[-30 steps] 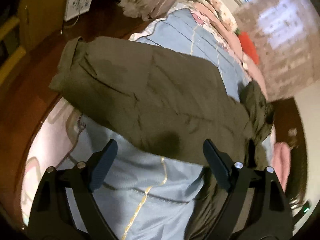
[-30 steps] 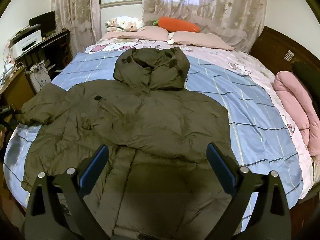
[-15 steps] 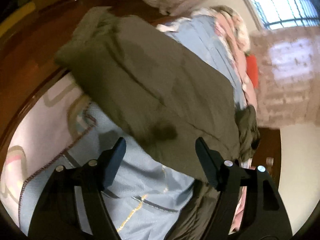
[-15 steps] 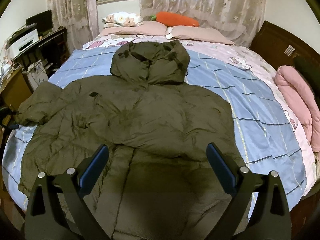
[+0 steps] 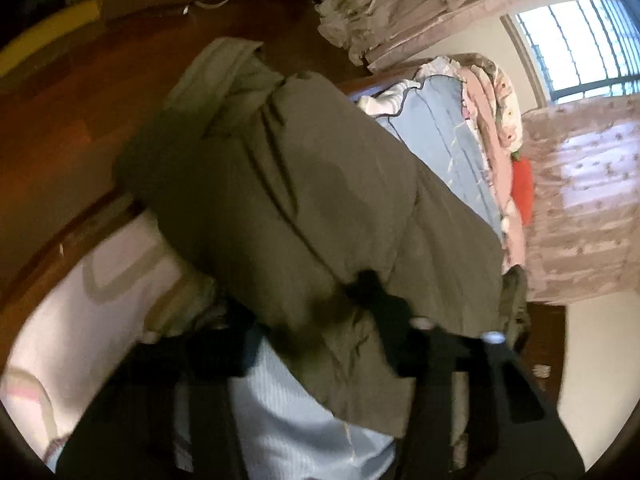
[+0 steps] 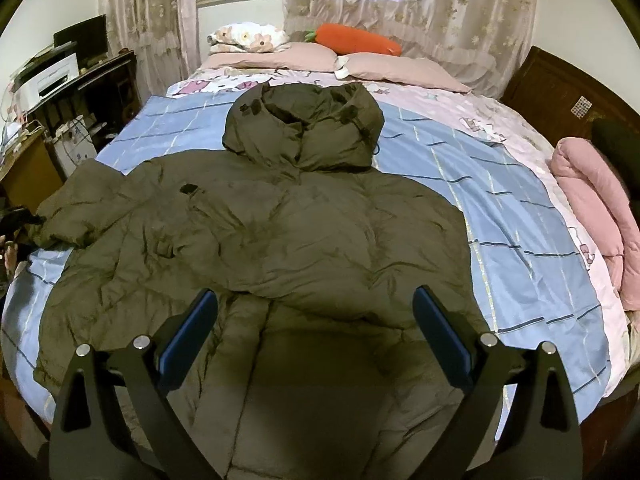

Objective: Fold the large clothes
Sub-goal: 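Fold the gripped sleeve with the left tool across the jacket body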

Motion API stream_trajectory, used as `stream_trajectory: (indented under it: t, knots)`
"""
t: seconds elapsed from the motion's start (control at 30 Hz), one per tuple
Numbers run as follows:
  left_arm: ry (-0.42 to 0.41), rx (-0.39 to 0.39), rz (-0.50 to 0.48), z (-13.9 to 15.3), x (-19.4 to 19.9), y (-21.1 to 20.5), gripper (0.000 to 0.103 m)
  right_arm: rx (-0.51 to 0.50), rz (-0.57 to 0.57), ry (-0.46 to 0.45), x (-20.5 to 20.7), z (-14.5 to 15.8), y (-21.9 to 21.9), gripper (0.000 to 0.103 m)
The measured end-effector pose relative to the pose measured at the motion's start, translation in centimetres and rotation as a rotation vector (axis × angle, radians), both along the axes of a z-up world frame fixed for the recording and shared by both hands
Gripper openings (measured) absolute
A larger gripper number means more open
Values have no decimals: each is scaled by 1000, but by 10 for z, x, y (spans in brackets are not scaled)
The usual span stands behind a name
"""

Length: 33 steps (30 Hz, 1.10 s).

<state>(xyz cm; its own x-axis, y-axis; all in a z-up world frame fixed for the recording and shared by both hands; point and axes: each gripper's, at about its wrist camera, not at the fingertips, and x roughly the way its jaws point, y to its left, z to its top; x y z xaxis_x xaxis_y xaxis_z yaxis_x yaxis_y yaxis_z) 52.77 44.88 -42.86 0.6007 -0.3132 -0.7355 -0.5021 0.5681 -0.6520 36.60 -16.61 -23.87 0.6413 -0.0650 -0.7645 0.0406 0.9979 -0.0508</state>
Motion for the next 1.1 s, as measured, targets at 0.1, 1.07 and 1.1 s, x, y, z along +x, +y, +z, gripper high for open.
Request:
stream_trajectory:
  t: [0.1, 1.07, 1.1]
  knots:
    - [-29, 60, 1, 12, 7, -2, 8, 5, -8, -4, -2, 2, -3, 98]
    - [-478, 934, -419, 242, -9, -319, 3, 139, -183, -83, -100, 14, -122, 98]
    - [-476, 942, -442, 239, -8, -332, 4, 149, -196, -85, -106, 13, -131, 98]
